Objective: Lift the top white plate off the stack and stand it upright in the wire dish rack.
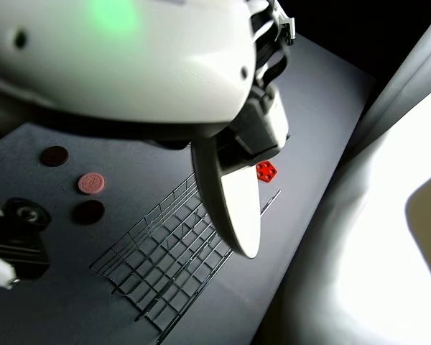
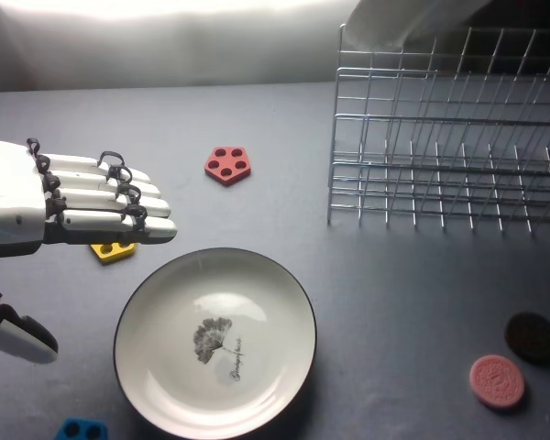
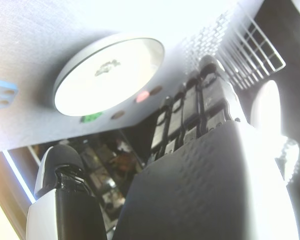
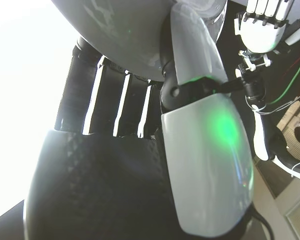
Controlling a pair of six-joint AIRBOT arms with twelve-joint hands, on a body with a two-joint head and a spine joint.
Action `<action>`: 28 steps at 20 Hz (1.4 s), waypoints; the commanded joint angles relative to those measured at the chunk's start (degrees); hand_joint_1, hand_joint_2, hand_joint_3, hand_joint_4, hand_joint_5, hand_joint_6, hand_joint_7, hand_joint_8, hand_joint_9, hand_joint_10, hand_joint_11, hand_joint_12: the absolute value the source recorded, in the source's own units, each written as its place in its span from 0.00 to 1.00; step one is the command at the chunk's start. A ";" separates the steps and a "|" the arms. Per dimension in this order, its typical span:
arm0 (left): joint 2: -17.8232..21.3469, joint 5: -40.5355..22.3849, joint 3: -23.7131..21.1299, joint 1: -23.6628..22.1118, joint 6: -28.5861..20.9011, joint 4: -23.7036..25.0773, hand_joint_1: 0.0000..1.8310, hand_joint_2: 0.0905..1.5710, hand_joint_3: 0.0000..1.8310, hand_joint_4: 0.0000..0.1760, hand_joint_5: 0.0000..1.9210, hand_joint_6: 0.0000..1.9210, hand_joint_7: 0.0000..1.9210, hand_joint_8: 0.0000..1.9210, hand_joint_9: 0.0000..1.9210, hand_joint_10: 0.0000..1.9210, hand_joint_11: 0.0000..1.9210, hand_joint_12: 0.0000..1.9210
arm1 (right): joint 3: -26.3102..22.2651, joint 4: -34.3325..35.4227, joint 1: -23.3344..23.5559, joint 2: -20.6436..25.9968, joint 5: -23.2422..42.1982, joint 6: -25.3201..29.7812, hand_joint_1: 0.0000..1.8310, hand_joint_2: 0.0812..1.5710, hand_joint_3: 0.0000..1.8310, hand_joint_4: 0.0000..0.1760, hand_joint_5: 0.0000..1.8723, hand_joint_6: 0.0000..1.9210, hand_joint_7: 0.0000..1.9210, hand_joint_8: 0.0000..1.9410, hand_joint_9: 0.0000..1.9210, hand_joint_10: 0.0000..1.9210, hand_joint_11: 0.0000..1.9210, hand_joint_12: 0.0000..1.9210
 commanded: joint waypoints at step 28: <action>0.63 -3.95 -0.57 -1.14 -0.15 -2.68 0.19 0.64 0.00 0.00 0.00 0.00 0.01 0.00 0.02 0.00 0.01 0.06 | 5.20 -5.84 1.31 1.93 0.39 25.87 0.82 0.64 0.00 0.00 0.52 0.49 0.59 0.25 0.61 0.32 0.54 0.67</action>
